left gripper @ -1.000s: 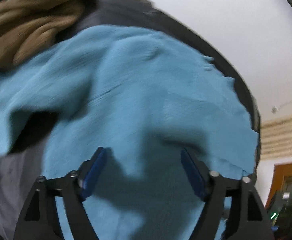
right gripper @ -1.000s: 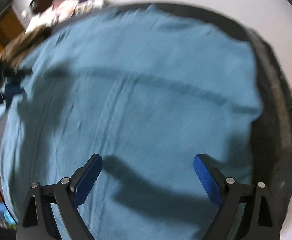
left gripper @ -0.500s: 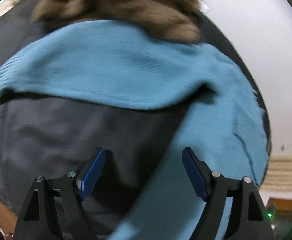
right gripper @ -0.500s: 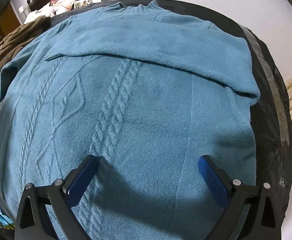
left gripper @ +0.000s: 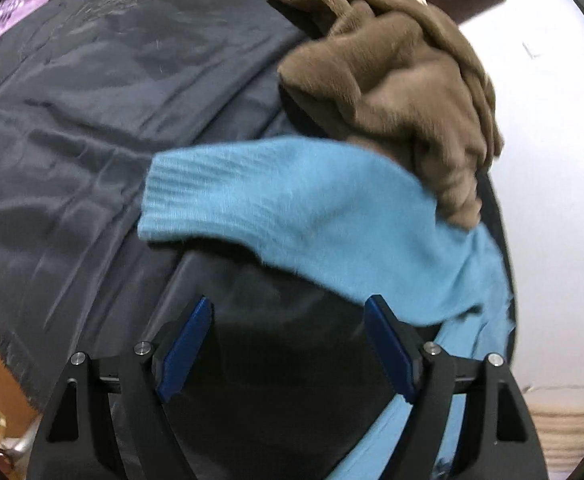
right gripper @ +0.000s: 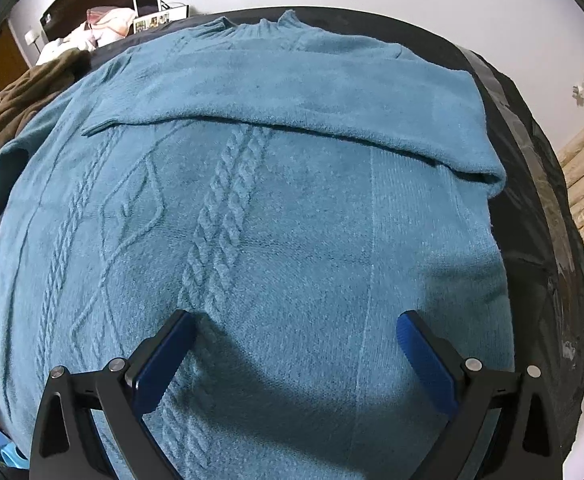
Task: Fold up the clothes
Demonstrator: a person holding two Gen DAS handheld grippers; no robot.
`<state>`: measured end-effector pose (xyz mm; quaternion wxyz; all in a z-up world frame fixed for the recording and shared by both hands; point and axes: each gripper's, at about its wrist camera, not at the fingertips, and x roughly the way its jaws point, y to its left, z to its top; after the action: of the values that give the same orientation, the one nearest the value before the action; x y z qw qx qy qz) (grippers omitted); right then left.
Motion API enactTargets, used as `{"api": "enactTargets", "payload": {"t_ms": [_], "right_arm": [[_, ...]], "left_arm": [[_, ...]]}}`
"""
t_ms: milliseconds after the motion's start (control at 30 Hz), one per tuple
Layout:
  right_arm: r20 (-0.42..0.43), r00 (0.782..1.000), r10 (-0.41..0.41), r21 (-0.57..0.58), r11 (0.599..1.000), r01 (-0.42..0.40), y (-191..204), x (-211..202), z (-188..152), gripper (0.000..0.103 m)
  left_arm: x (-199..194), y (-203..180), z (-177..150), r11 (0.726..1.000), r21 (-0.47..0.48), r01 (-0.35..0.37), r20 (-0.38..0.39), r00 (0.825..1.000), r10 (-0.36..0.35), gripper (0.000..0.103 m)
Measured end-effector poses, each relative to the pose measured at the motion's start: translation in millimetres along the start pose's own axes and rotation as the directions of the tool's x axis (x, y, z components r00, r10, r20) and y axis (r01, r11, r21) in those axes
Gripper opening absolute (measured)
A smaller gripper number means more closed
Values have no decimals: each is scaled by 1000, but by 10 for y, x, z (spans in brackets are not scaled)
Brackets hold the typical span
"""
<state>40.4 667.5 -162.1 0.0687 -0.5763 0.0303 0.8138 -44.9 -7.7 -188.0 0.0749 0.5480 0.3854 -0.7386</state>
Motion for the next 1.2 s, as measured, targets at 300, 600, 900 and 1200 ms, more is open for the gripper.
{"api": "enactTargets", "payload": {"t_ms": [300, 600, 900, 1200], "right_arm": [[-53, 999, -10, 27, 1000, 11, -72, 44, 169, 102], [-75, 997, -11, 38, 999, 14, 4, 57, 271, 102], [-83, 996, -13, 41, 999, 17, 426, 14, 79, 102], [-93, 996, -11, 33, 999, 14, 427, 7, -81, 102]], "left_arm": [[-36, 170, 215, 985, -116, 124, 59, 991, -118, 82], [-54, 250, 285, 971, -167, 169, 85, 984, -156, 82], [-106, 286, 279, 956, -217, 196, 130, 977, -171, 82], [-18, 213, 202, 965, -194, 176, 63, 984, -166, 17]]}}
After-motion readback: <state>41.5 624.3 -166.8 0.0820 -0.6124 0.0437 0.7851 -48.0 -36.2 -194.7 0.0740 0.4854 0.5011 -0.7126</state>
